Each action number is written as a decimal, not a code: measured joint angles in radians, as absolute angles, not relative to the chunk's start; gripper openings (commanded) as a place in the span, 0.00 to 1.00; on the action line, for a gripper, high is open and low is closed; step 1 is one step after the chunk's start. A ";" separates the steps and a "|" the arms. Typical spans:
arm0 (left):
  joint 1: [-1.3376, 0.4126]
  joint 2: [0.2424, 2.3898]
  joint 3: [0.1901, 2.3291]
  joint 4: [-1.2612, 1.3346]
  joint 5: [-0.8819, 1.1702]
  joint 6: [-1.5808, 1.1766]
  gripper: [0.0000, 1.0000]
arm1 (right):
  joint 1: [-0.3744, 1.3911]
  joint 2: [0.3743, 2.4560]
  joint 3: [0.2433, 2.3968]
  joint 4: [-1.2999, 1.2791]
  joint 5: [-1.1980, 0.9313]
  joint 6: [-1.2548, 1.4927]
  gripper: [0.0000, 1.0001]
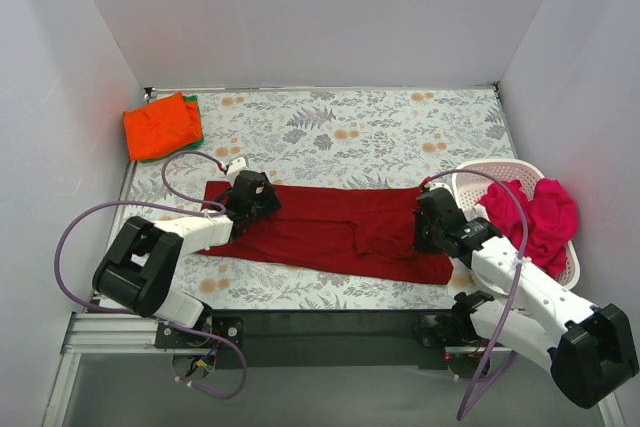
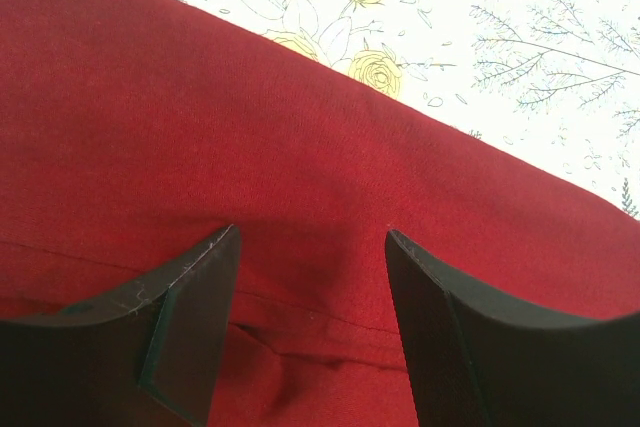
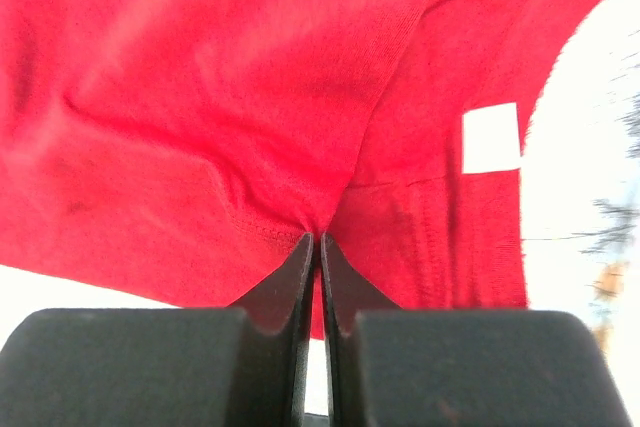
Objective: Fold and stack the t-shirts
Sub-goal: Fold the tshirt
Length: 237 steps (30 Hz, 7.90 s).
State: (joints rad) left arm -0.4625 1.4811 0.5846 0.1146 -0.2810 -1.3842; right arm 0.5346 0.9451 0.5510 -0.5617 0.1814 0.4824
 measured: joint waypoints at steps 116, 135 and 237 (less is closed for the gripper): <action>-0.463 1.489 0.604 0.086 -0.276 -1.376 0.56 | 0.937 1.461 0.960 -0.579 0.324 0.482 0.54; -0.463 1.589 0.756 0.060 -0.282 -1.362 0.56 | 0.387 1.425 1.021 -0.466 0.384 0.295 0.46; -0.251 1.694 0.748 0.254 -0.176 -1.351 0.57 | 0.350 1.172 0.646 -0.363 -0.037 0.286 0.57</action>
State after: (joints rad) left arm -0.2508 1.6939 0.7475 0.2539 -0.1757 -1.3506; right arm 0.3500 1.1717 0.6464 -0.3634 -0.0368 0.2855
